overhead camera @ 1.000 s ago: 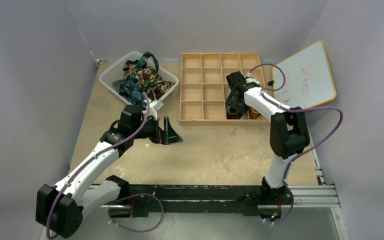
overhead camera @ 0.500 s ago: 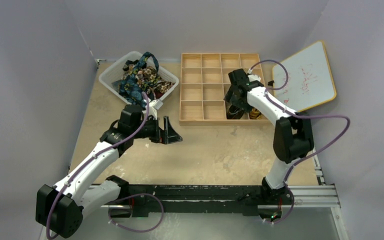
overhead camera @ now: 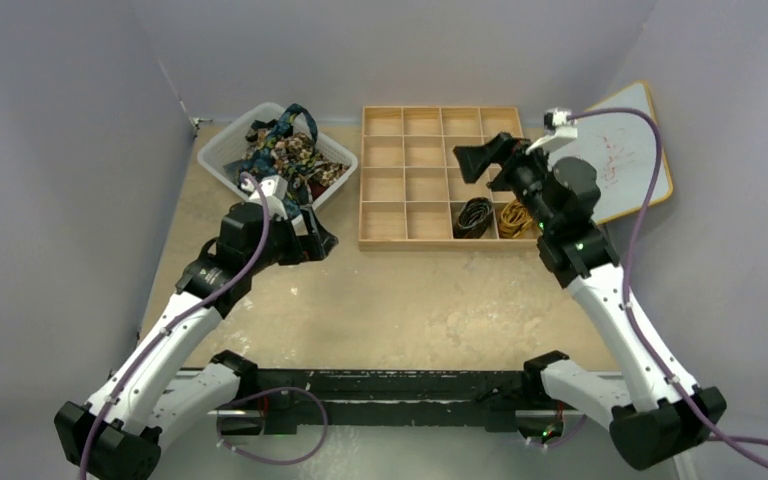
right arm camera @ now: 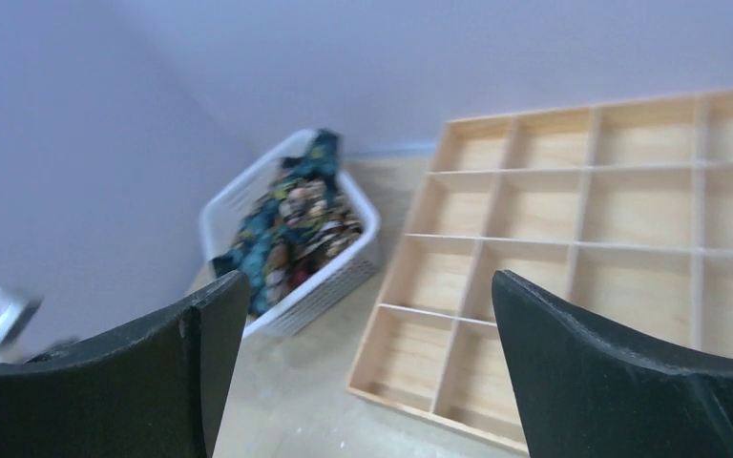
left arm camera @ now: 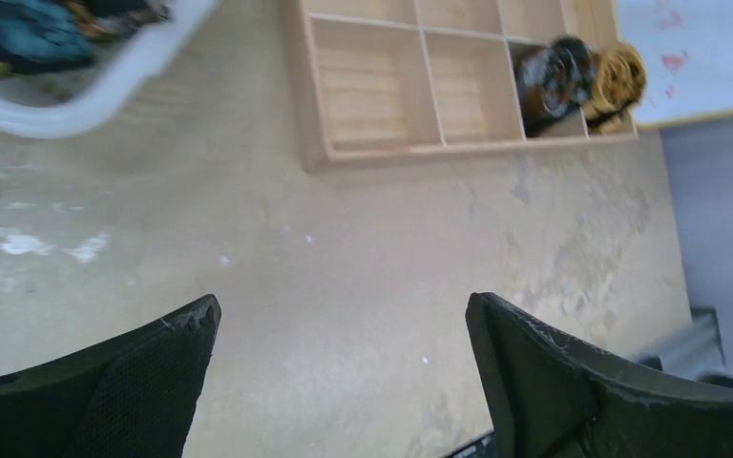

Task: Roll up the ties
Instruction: Reset both arms

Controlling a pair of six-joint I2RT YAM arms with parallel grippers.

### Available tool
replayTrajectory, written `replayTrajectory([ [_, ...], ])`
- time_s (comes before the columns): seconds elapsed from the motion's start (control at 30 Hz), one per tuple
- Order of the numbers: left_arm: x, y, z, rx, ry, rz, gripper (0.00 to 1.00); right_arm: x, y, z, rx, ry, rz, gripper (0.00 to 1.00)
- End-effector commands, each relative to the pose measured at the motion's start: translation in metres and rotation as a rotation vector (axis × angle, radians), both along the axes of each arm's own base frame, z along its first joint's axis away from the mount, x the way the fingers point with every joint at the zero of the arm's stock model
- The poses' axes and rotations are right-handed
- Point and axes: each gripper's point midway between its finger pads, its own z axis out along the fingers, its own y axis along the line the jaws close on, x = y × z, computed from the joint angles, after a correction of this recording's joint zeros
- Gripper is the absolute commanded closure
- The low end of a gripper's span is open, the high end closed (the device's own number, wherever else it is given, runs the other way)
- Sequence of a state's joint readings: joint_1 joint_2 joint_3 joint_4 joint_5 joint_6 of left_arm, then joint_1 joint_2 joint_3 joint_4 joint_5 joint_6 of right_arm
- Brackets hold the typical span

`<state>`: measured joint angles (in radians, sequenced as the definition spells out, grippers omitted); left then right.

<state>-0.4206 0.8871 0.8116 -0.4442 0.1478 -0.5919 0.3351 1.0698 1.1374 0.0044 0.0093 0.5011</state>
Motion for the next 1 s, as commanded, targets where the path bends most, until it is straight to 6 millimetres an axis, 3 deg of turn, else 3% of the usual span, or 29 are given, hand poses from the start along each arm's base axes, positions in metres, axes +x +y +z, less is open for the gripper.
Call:
replayTrajectory([
  [0.0,0.015,0.051,0.02,0.109,-0.053,0.276,0.0,-0.03,0.05,-0.004,-0.037,-0.209,0.359,0.01],
  [0.13,0.014,0.078,0.017,0.19,-0.048,0.396,0.0,-0.038,0.065,-0.035,-0.028,-0.173,0.456,0.01],
  [0.27,0.014,0.084,0.024,0.206,-0.065,0.419,0.0,-0.019,0.047,-0.057,-0.095,-0.132,0.313,0.01],
  [0.4,0.018,0.082,0.032,0.2,-0.08,0.417,0.0,0.0,0.009,-0.069,-0.177,-0.061,0.088,0.01],
  [0.5,0.022,0.079,0.038,0.195,-0.083,0.413,0.0,0.015,-0.052,-0.069,-0.194,0.007,-0.271,0.01],
  [0.6,0.027,0.075,0.042,0.194,-0.084,0.402,0.0,0.017,-0.09,-0.069,-0.234,0.068,-0.448,0.01],
  [0.67,0.03,0.073,0.043,0.192,-0.083,0.399,0.0,0.018,-0.092,-0.066,-0.251,0.07,-0.445,0.01],
  [0.97,0.04,0.065,0.051,0.188,-0.089,0.37,0.0,0.013,-0.063,-0.048,-0.214,-0.015,-0.271,0.01],
])
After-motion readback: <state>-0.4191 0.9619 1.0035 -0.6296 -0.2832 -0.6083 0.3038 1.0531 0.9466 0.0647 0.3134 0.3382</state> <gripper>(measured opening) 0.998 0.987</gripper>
